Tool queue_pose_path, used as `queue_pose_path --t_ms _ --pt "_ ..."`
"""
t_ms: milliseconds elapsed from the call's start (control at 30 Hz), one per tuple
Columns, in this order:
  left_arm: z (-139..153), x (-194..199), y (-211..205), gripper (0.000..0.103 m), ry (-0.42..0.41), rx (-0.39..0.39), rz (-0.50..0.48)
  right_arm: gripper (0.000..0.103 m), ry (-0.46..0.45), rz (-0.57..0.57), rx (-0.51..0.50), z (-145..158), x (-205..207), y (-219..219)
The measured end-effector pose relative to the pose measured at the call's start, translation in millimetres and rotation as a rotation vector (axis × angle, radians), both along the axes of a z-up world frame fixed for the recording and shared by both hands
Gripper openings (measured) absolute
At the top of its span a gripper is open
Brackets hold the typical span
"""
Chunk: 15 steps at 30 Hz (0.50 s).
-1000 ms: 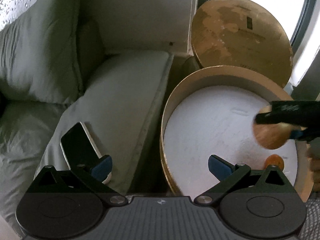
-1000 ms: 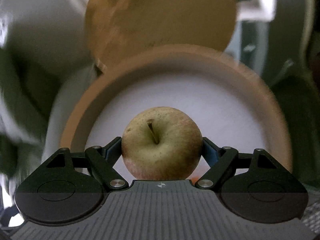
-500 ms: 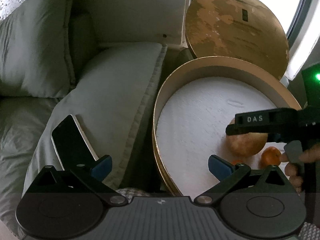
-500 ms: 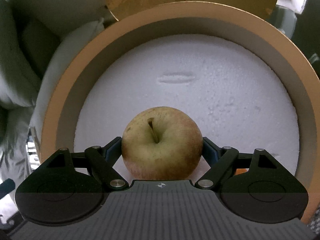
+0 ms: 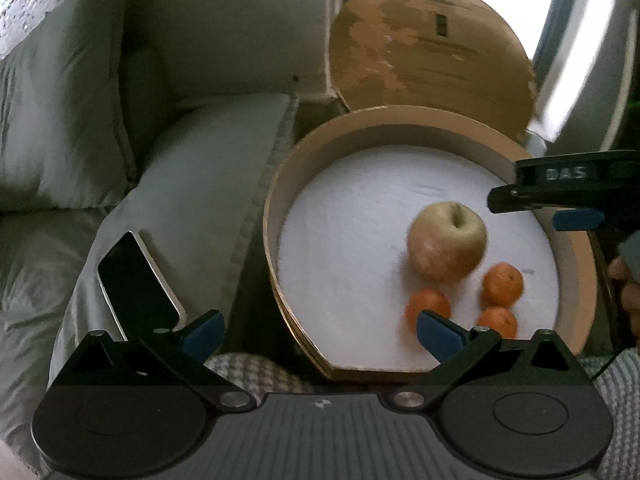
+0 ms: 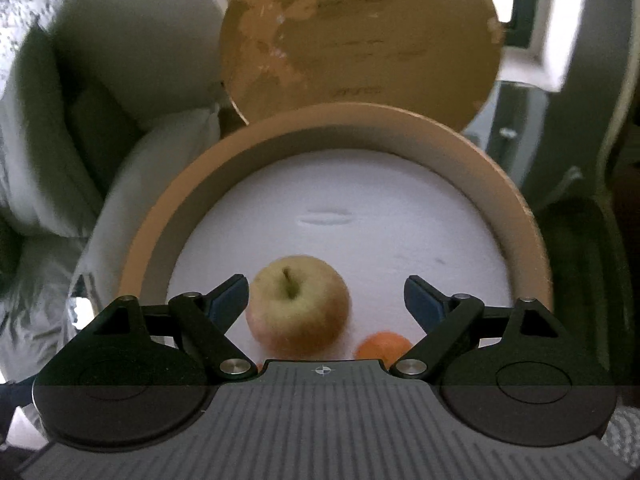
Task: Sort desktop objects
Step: 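Pull the right tool back from the box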
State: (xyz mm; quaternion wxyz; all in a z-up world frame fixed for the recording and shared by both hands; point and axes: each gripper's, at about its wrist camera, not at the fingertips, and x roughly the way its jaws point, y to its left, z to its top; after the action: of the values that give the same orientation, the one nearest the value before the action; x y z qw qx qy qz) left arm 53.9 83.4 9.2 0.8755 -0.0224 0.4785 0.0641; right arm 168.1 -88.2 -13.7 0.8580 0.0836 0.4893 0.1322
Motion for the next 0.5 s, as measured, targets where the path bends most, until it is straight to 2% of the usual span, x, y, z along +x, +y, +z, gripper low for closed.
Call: queue_pose_path --t_ms 300,500 --pt "4.2 -30.2 -34.2 0.102 -0.011 0.025 -0.06 0.089 0.031 -0.082 0.088 -2.8 -75.0 -62.7" --pt "9.1 -48.3 -54.2 0.102 -0.039 0.041 -0.104 0.089 0.007 -0.145 0.148 3.1 -113.7 -91.4"
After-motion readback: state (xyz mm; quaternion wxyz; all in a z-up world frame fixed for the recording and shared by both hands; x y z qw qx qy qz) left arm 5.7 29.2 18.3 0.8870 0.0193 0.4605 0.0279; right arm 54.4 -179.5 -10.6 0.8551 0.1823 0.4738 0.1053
